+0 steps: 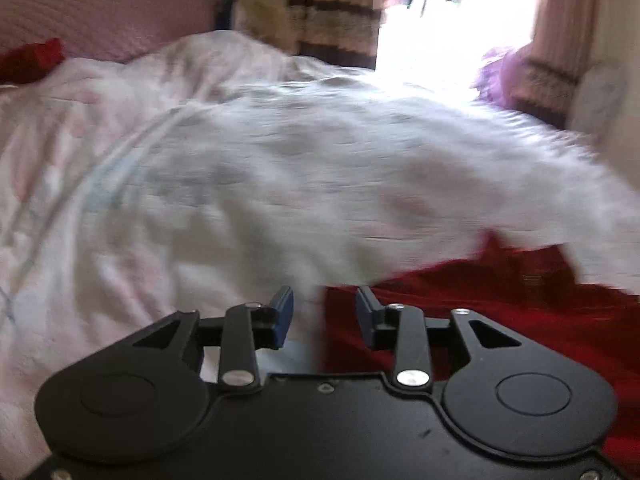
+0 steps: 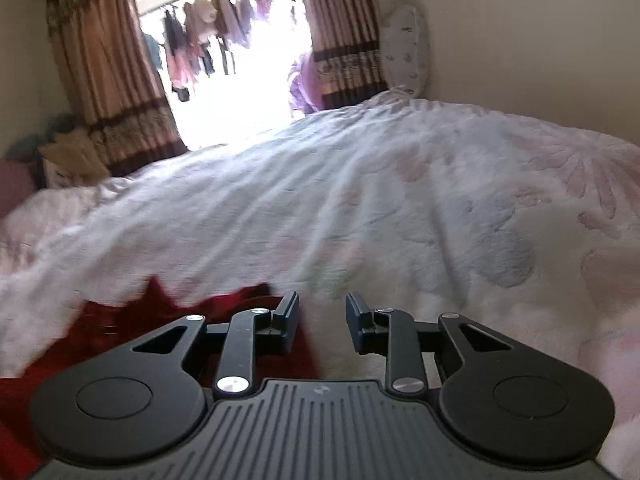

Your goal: Fold small clothes

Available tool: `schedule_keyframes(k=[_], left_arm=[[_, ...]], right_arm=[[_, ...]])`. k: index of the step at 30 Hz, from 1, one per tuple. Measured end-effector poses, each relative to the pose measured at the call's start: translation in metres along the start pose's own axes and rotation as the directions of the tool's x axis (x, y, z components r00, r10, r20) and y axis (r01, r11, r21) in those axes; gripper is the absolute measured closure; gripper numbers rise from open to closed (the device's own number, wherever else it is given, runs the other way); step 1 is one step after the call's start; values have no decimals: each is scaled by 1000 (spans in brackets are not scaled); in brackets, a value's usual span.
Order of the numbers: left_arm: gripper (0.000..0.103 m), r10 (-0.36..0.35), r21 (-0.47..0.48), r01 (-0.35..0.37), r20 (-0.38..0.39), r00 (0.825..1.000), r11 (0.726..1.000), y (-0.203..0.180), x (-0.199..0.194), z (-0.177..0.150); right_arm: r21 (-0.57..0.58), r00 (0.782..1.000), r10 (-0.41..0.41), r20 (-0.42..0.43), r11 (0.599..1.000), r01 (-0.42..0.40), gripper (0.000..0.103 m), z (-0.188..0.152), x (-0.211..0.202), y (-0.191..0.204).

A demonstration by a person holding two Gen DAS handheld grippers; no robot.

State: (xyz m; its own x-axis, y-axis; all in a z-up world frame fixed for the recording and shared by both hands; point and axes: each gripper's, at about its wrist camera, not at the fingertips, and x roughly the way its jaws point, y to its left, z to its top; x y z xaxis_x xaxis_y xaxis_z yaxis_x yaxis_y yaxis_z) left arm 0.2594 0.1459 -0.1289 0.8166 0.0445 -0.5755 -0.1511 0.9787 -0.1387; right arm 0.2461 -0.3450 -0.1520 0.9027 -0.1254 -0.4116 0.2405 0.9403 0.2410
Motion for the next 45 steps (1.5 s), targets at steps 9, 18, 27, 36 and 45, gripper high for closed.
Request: schedule_keyframes(k=[9,18,27,36,45], left_arm=[[61,-210,146,230,-141,968,962,-106,-24,-73],[57,-36,185,111,-366,930,977,-85,-5,-108],[57,53,257,56,-401,915,965,-60,-31,-109],[58,-65,163,115,-282,957,980,-62,-70,-74],[54,-120,141,169,-302,946,976,-99,-25,-101]], right_arm=[[42,931,292,-220,956,-290,69,-52,-29,78],[-174,900,164,-404,952,-252,69,-95,-36,110],[-129,873,156,-462,962,-241,69,-99,-69,86],[-145,893,234,-385,940,-309,66,-69,-101,79],[-114,837,287,-467,919,-378,70,-96,-42,135]])
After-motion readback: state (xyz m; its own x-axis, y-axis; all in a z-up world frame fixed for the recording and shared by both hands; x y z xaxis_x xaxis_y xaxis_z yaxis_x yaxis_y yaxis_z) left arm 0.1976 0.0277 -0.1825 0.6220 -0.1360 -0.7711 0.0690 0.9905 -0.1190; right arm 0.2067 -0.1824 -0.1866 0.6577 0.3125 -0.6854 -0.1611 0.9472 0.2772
